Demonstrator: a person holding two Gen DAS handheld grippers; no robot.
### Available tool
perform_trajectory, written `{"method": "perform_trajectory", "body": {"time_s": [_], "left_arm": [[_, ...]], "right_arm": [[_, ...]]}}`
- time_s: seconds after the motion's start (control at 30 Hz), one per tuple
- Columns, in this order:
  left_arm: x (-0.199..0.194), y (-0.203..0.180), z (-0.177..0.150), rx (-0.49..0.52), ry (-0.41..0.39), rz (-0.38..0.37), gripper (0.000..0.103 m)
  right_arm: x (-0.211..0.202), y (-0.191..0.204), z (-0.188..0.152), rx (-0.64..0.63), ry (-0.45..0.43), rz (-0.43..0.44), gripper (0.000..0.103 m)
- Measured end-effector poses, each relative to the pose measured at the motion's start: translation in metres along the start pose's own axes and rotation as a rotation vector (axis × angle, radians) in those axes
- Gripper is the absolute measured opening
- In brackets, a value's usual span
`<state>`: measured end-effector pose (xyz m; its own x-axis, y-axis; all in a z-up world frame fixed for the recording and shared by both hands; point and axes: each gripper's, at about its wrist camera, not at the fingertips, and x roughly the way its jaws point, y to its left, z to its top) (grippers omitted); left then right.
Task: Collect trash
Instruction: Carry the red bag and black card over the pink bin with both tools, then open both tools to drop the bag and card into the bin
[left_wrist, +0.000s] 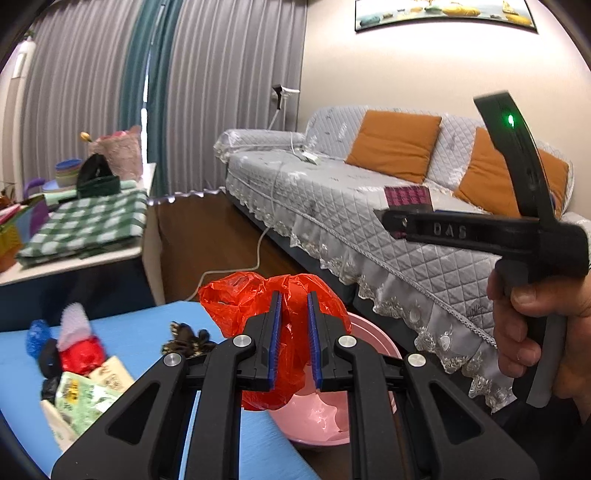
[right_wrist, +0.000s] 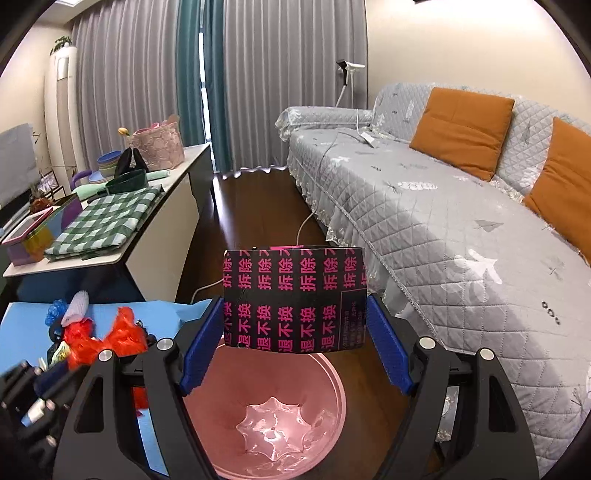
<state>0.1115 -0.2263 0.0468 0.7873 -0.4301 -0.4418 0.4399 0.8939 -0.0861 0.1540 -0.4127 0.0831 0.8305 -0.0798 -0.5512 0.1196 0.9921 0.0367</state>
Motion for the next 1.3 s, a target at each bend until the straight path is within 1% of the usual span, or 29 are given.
{"method": "perform_trajectory", "body": {"time_s": [0.17, 0.47, 0.5, 0.57, 0.6, 0.67, 0.8, 1.03, 1.23, 1.3], "left_arm": [[0.024, -0.004, -0.003, 0.016, 0.032, -0.011, 0.013], [0.041, -0.003, -0.007, 0.022, 0.063, -0.033, 0.014], [0.043, -0.003, -0.006, 0.024, 0.067, -0.038, 0.017], [0.043, -0.002, -0.005, 0.019, 0.073, -0.049, 0.033], [0.043, -0.001, -0.005, 0.017, 0.071, -0.046, 0.042], [0.041, 0.002, -0.005, 0.013, 0.070, -0.024, 0.042], [0.033, 0.008, -0.008, -0.008, 0.077, -0.017, 0.042], [0.007, 0.014, -0.010, -0.021, 0.075, 0.000, 0.042], [-0.031, 0.026, -0.010, -0.036, 0.052, 0.021, 0.042], [-0.043, 0.033, -0.010, -0.044, 0.044, 0.031, 0.042]], "right_arm": [[0.009, 0.002, 0.002, -0.003, 0.006, 0.007, 0.075], [0.017, 0.005, 0.003, -0.003, 0.022, 0.015, 0.076], [0.019, 0.006, 0.003, -0.004, 0.026, 0.011, 0.080], [0.019, 0.005, 0.003, 0.002, 0.024, 0.002, 0.089], [0.019, 0.004, 0.003, 0.008, 0.024, 0.002, 0.090], [0.018, 0.002, 0.003, 0.017, 0.024, 0.001, 0.090], [0.019, 0.002, 0.002, 0.019, 0.024, -0.005, 0.090], [0.016, 0.007, 0.000, 0.011, 0.017, -0.001, 0.089], [0.007, 0.021, -0.003, -0.003, 0.011, 0.023, 0.081], [0.000, 0.028, -0.005, -0.013, 0.002, 0.035, 0.077]]}}
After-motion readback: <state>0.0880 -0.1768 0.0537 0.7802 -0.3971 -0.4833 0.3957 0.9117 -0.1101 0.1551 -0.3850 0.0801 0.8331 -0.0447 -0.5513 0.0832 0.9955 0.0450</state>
